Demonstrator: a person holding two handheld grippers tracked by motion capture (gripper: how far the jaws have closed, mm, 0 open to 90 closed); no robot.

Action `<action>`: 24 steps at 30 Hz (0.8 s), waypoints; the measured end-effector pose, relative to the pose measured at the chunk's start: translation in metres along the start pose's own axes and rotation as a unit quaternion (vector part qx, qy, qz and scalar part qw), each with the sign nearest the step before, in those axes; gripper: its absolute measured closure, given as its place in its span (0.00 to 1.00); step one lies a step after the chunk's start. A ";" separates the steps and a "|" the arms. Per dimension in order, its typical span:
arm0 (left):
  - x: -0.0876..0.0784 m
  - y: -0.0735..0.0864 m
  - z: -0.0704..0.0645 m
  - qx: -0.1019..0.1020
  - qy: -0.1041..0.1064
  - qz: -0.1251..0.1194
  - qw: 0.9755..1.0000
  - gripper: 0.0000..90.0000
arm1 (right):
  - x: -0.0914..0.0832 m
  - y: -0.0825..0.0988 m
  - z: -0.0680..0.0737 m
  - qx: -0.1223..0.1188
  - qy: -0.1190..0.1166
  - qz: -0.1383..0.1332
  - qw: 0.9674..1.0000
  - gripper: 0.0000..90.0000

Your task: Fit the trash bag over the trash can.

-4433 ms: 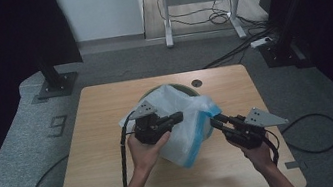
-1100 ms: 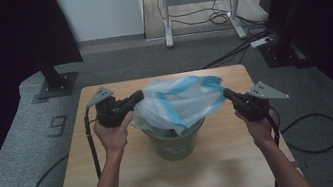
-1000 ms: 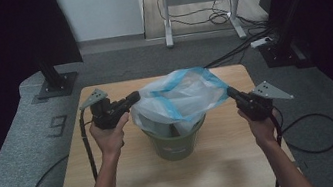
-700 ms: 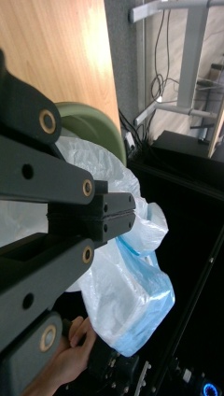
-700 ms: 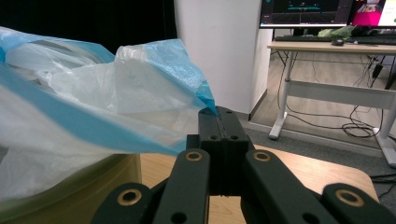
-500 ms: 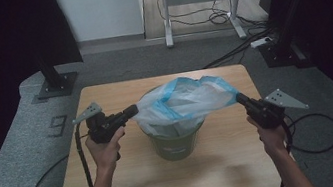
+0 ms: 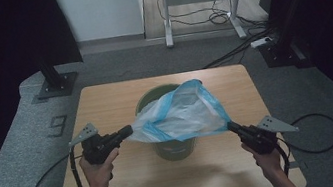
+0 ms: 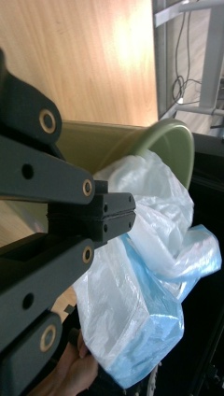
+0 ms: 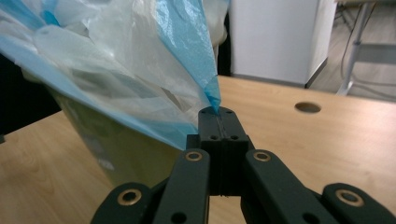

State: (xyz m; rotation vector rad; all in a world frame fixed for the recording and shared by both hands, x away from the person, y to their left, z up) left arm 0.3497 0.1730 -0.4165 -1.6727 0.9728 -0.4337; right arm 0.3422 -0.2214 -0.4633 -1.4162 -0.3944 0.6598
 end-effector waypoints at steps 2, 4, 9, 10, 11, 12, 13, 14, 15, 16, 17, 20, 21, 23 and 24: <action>0.000 0.003 0.001 0.001 0.000 0.002 1.000 1.00 | 0.002 0.007 0.001 0.008 -0.009 0.007 1.000 0.99; -0.002 0.007 0.002 0.002 0.003 0.004 1.000 1.00 | 0.004 0.014 0.004 0.012 -0.019 0.014 1.000 0.99; -0.007 0.015 0.007 -0.012 0.008 -0.001 1.000 1.00 | 0.003 0.025 0.009 0.012 -0.034 0.028 0.999 0.99; -0.007 0.018 0.009 -0.016 0.008 0.000 1.000 1.00 | 0.004 0.029 0.009 0.012 -0.035 0.035 0.999 0.99; -0.006 0.021 0.012 -0.023 0.007 0.002 1.000 1.00 | 0.005 0.030 0.009 0.013 -0.036 0.037 0.999 0.99; -0.005 0.022 0.014 -0.023 0.002 0.004 1.000 1.00 | 0.006 0.032 0.008 0.014 -0.036 0.039 0.998 0.99; -0.005 0.022 0.014 -0.023 0.002 0.004 1.000 1.00 | 0.006 0.032 0.008 0.014 -0.036 0.039 0.998 0.99; -0.002 0.024 0.017 -0.022 -0.005 0.007 1.000 1.00 | 0.009 0.034 0.008 0.014 -0.037 0.045 0.998 0.99; -0.002 0.024 0.017 -0.022 -0.005 0.007 1.000 1.00 | 0.009 0.034 0.008 0.014 -0.037 0.045 0.998 0.99; 0.000 0.023 0.019 -0.022 -0.009 0.008 1.000 1.00 | 0.013 0.036 0.007 0.015 -0.037 0.050 0.998 0.99; 0.002 0.023 0.022 -0.017 -0.018 0.011 1.000 1.00 | 0.014 0.036 0.007 0.013 -0.036 0.051 0.998 0.99; 0.004 0.022 0.025 -0.020 -0.022 0.012 0.999 1.00 | 0.018 0.038 0.005 0.005 -0.030 0.058 0.998 0.99; 0.005 0.022 0.027 -0.021 -0.025 0.013 0.999 1.00 | 0.020 0.040 0.003 0.002 -0.027 0.063 0.998 0.99; 0.007 0.021 0.029 -0.020 -0.029 0.015 0.999 1.00 | 0.025 0.046 -0.001 0.004 -0.021 0.070 0.997 0.99; 0.007 0.021 0.028 -0.018 -0.031 0.015 0.999 1.00 | 0.026 0.048 -0.002 0.006 -0.021 0.071 0.997 0.99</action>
Point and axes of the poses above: each handheld gripper's, and its own axes: x roughly forward along the jaws, y roughly out of its underside, z roughly to its left, the point moved 6 cm from there along x, roughly forward along the jaws, and after that the axes turned 4 degrees about -z, right-handed, at the moved point
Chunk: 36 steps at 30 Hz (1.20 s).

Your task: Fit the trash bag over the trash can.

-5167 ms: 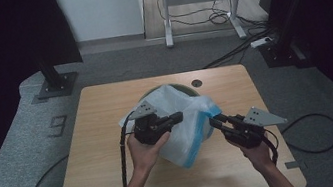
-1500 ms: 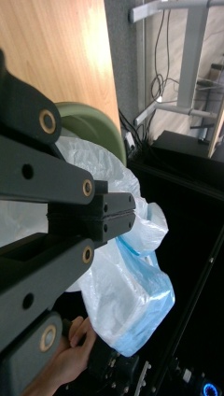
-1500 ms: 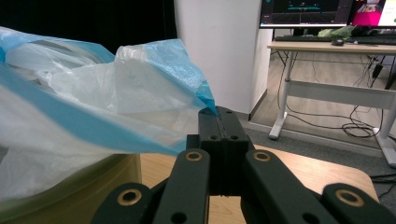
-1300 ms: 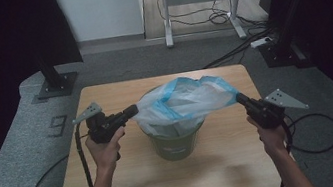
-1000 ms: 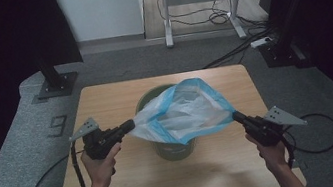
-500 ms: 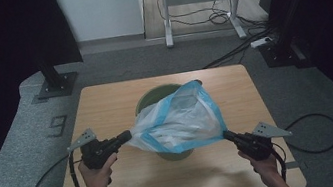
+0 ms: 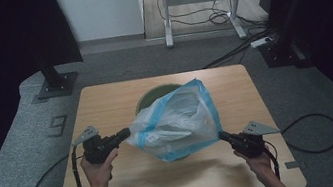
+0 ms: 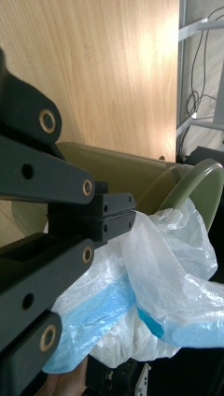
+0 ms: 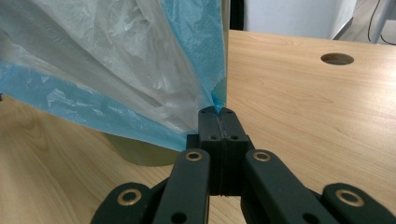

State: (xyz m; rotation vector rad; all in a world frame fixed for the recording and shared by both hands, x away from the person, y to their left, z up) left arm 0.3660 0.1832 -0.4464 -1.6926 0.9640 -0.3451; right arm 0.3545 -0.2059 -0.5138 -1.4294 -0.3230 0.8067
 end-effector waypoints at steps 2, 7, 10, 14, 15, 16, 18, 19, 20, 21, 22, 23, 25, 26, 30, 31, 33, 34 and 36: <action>0.000 -0.001 -0.001 0.002 0.000 -0.001 1.000 1.00 | 0.001 0.001 -0.001 0.001 0.003 0.000 1.000 0.99; -0.008 -0.016 -0.022 0.027 0.015 -0.030 0.999 0.71 | -0.001 -0.001 0.001 -0.009 0.013 -0.004 1.000 0.99; -0.010 -0.028 -0.035 0.053 0.008 -0.037 0.998 0.58 | -0.004 -0.004 0.000 -0.014 0.017 -0.004 1.000 0.99; -0.002 -0.037 -0.041 0.077 -0.004 -0.024 0.997 0.49 | -0.005 -0.004 -0.002 -0.011 0.021 -0.006 1.000 0.99; 0.001 -0.038 -0.042 0.080 -0.005 -0.020 0.997 0.49 | -0.005 -0.004 -0.002 -0.011 0.021 -0.006 1.000 0.99; 0.008 -0.040 -0.041 0.082 -0.004 -0.009 0.997 0.46 | -0.006 -0.003 -0.002 -0.010 0.022 -0.008 1.000 0.99; 0.012 -0.041 -0.040 0.079 -0.002 -0.004 0.997 0.43 | -0.006 -0.003 -0.002 -0.010 0.022 -0.008 1.000 0.99; 0.016 -0.042 -0.040 0.075 0.001 0.001 0.997 0.42 | -0.006 -0.003 -0.002 -0.010 0.020 -0.008 1.000 0.99; 0.020 -0.042 -0.039 0.074 0.002 0.006 0.997 0.41 | -0.005 -0.003 -0.002 -0.011 0.020 -0.008 1.000 0.99; 0.024 -0.042 -0.039 0.074 0.002 0.014 0.997 0.41 | -0.005 -0.003 -0.002 -0.011 0.020 -0.008 1.000 0.99; 0.028 -0.042 -0.039 0.075 0.005 0.024 0.997 0.44 | -0.005 -0.003 -0.002 -0.009 0.020 -0.009 1.000 0.99; 0.031 -0.042 -0.040 0.074 0.008 0.031 0.997 0.44 | -0.005 -0.003 -0.002 -0.009 0.020 -0.009 1.000 0.99; 0.036 -0.041 -0.041 0.075 0.003 0.048 0.996 0.59 | -0.006 -0.004 -0.002 -0.009 0.022 -0.011 1.000 0.99; 0.040 -0.041 -0.041 0.083 -0.007 0.059 0.995 0.67 | -0.006 -0.004 -0.002 -0.009 0.023 -0.011 1.000 0.99; 0.043 -0.044 -0.042 0.078 -0.006 0.054 0.995 0.93 | -0.009 -0.004 -0.003 -0.008 0.020 -0.013 1.000 0.99; 0.043 -0.044 -0.042 0.078 -0.006 0.054 0.995 0.97 | -0.009 -0.004 -0.003 -0.008 0.020 -0.013 1.000 0.99; 0.041 -0.048 -0.038 0.076 -0.012 0.042 0.996 0.99 | -0.010 -0.002 -0.003 -0.013 0.014 -0.008 1.000 0.99; 0.041 -0.051 -0.035 0.065 -0.010 0.030 0.997 1.00 | -0.010 -0.001 -0.003 -0.019 0.013 -0.004 1.000 0.99; 0.039 -0.055 -0.027 0.042 -0.007 0.015 0.999 1.00 | -0.010 0.001 -0.001 -0.027 0.011 0.001 1.000 0.99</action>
Point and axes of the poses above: each handheld gripper's, and its own axes: x roughly forward along the jaws, y roughly out of its underside, z roughly to its left, the point moved 6 cm from there along x, roughly forward along the jaws, and after that the axes turned 4 degrees about -z, right-handed, at the moved point
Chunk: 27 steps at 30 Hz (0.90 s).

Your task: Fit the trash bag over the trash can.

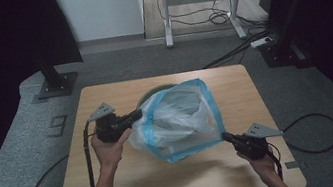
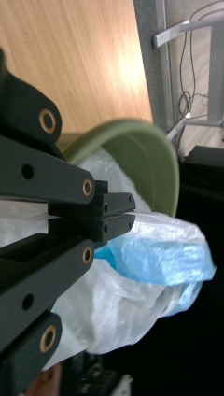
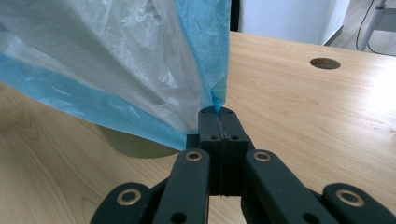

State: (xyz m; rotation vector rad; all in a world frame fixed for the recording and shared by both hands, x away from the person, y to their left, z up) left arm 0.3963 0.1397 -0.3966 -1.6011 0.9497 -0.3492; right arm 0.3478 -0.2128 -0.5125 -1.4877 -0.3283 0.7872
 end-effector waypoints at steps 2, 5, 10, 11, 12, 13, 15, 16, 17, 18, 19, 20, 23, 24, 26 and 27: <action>-0.001 -0.001 0.003 -0.006 -0.001 -0.005 1.000 1.00 | 0.000 0.000 0.000 -0.002 0.000 0.001 1.000 0.99; -0.004 -0.002 0.010 -0.014 -0.011 -0.014 1.000 1.00 | 0.001 0.001 0.001 -0.003 -0.001 0.001 1.000 0.99; -0.010 -0.004 0.021 -0.030 -0.016 -0.023 0.999 1.00 | 0.001 0.000 0.000 0.001 0.000 0.000 1.000 0.97; -0.010 -0.004 0.021 -0.030 -0.016 -0.023 0.999 1.00 | 0.001 0.000 0.000 0.001 0.000 0.000 1.000 0.97; -0.010 -0.003 0.021 -0.029 -0.017 -0.020 0.999 1.00 | 0.001 -0.001 0.000 0.000 -0.001 -0.001 1.000 0.92; -0.011 -0.002 0.021 -0.028 -0.016 -0.019 0.999 1.00 | 0.000 -0.002 0.000 -0.004 0.000 -0.004 1.000 0.85; -0.012 -0.001 0.021 -0.026 -0.016 -0.017 0.999 1.00 | -0.003 -0.007 0.000 -0.011 -0.001 -0.015 1.000 0.75; -0.012 -0.001 0.022 -0.026 -0.016 -0.017 0.999 1.00 | -0.007 -0.011 -0.002 -0.013 0.002 -0.024 1.000 0.70; -0.013 -0.001 0.022 -0.026 -0.016 -0.017 0.999 1.00 | -0.014 -0.019 -0.006 -0.012 0.007 -0.039 0.999 0.61; -0.013 -0.001 0.022 -0.026 -0.015 -0.017 0.999 1.00 | -0.014 -0.019 -0.006 -0.012 0.007 -0.039 0.999 0.61; -0.013 -0.001 0.022 -0.025 -0.015 -0.017 0.999 1.00 | -0.017 -0.022 -0.008 -0.010 0.006 -0.045 0.999 0.59; -0.013 -0.001 0.021 -0.025 -0.015 -0.017 0.999 1.00 | -0.022 -0.032 -0.015 0.002 0.010 -0.060 0.998 0.57; -0.012 -0.001 0.021 -0.022 -0.014 -0.015 1.000 1.00 | -0.024 -0.044 -0.021 0.005 0.013 -0.064 0.998 0.56; -0.011 -0.001 0.021 -0.022 -0.014 -0.015 1.000 1.00 | -0.023 -0.049 -0.023 0.003 0.014 -0.065 0.998 0.55; -0.010 -0.001 0.021 -0.021 -0.015 -0.014 1.000 1.00 | -0.017 -0.062 -0.026 0.003 0.007 -0.067 0.998 0.53; -0.010 -0.001 0.021 -0.021 -0.015 -0.013 1.000 1.00 | -0.015 -0.067 -0.026 0.006 0.004 -0.068 0.998 0.53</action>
Point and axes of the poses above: each handheld gripper's, and its own axes: x roughly forward along the jaws, y roughly out of its underside, z roughly to its left, the point moved 6 cm from there along x, roughly forward along the jaws, and after that the axes turned 4 degrees about -z, right-handed, at the moved point
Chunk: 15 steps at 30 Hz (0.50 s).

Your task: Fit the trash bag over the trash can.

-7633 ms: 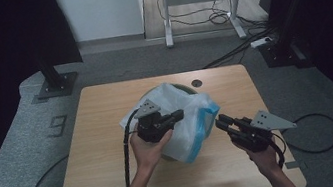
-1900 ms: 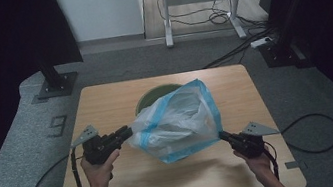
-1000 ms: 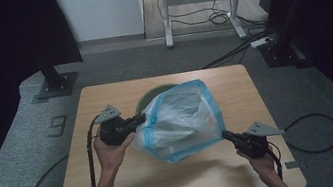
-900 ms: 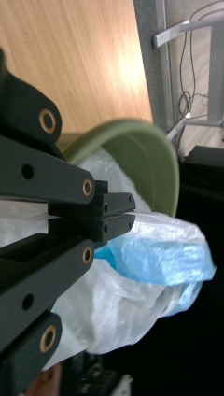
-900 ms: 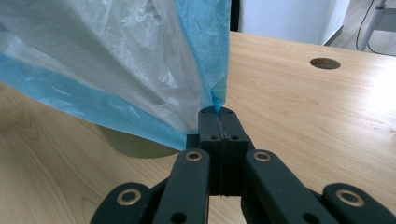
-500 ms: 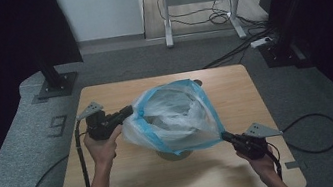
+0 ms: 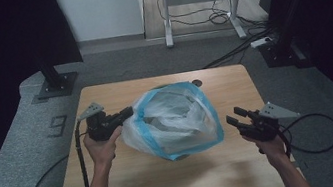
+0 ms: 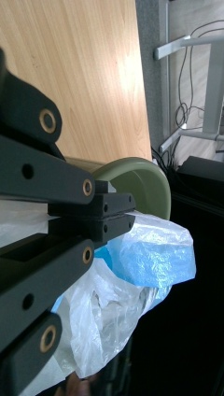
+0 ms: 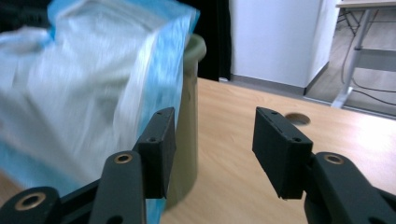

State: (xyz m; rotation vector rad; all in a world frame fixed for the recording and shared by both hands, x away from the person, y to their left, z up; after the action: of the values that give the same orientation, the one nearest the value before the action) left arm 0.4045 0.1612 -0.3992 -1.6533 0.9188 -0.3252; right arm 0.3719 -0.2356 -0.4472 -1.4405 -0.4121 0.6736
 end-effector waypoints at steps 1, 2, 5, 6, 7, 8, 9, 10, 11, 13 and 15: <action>0.000 0.000 0.000 0.000 0.000 0.000 1.000 1.00 | 0.006 -0.006 -0.001 0.005 -0.003 -0.001 1.000 0.53; 0.001 0.000 0.000 -0.001 0.001 -0.001 1.000 1.00 | 0.014 -0.014 -0.001 0.003 -0.004 -0.002 1.000 0.53; 0.002 0.001 -0.002 0.002 0.003 0.002 1.000 1.00 | 0.025 -0.021 0.001 0.003 -0.008 0.003 1.000 0.53; 0.002 0.001 -0.002 0.003 0.003 0.003 1.000 1.00 | 0.030 -0.024 0.002 0.002 -0.010 0.004 1.000 0.53; 0.002 0.001 -0.002 0.003 0.003 0.003 1.000 1.00 | 0.039 -0.033 0.005 0.004 -0.014 0.005 1.000 0.53; 0.002 0.001 -0.002 0.002 0.003 0.002 1.000 1.00 | 0.039 -0.033 0.005 0.004 -0.014 0.005 1.000 0.53; 0.002 0.000 -0.001 0.001 0.003 0.001 1.000 1.00 | 0.042 -0.036 0.006 0.004 -0.012 0.005 1.000 0.53; 0.002 0.000 -0.001 0.001 0.003 0.001 1.000 1.00 | 0.047 -0.040 0.008 0.004 -0.010 0.006 1.000 0.53; 0.002 0.000 -0.001 0.001 0.003 0.001 1.000 1.00 | 0.054 -0.045 0.011 0.008 -0.015 0.007 1.000 0.52; 0.002 0.000 -0.002 0.002 0.003 0.001 1.000 1.00 | 0.062 -0.048 0.014 0.009 -0.017 0.015 1.000 0.52; 0.003 0.000 -0.003 0.003 0.004 0.001 1.000 1.00 | 0.070 -0.051 0.017 0.013 -0.021 0.025 0.999 0.52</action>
State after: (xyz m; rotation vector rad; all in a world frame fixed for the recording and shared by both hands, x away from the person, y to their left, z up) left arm 0.4046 0.1573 -0.3988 -1.6455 0.9247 -0.3331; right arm 0.4230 -0.1771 -0.4045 -1.4175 -0.4005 0.7478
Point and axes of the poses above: each handheld gripper's, and its own axes: x roughly forward along the jaws, y roughly out of its underside, z roughly to its left, the point moved 6 cm from there along x, roughly forward along the jaws, and after that the axes turned 4 degrees about -z, right-handed, at the moved point
